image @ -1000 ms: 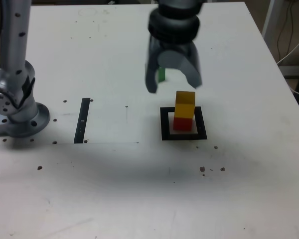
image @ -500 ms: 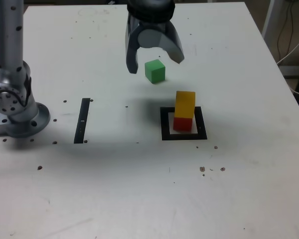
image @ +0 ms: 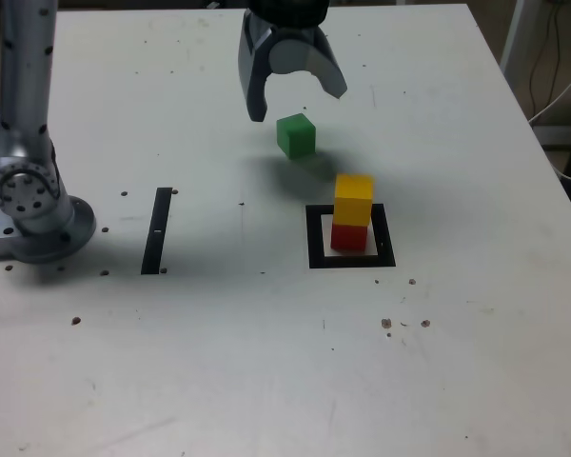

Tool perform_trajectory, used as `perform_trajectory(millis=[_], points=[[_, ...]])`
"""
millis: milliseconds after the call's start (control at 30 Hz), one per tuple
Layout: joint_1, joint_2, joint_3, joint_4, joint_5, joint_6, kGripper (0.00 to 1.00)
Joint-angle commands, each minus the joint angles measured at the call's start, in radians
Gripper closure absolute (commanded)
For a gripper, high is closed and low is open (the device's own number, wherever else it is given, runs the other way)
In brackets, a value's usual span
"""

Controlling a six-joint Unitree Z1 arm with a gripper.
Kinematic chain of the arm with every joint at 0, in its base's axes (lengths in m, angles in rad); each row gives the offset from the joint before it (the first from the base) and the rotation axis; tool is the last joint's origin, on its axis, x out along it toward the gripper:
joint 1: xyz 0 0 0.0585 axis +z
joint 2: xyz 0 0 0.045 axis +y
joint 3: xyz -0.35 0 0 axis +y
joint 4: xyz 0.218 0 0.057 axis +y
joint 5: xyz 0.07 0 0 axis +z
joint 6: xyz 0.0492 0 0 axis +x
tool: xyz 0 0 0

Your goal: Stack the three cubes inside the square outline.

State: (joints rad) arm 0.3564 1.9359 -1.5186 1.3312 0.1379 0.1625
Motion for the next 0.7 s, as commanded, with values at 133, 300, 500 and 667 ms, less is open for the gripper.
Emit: perform_trajectory(millis=[133,300,500,667], points=[[0.035,0.041,-0.032,-0.01,0.01,0.015,0.0],[0.042,0.054,-0.034,-0.017,0.011,0.015,0.0],[0.043,0.057,-0.029,-0.018,0.005,0.011,0.0],[0.044,0.056,-0.022,-0.014,-0.006,-0.026,0.0]])
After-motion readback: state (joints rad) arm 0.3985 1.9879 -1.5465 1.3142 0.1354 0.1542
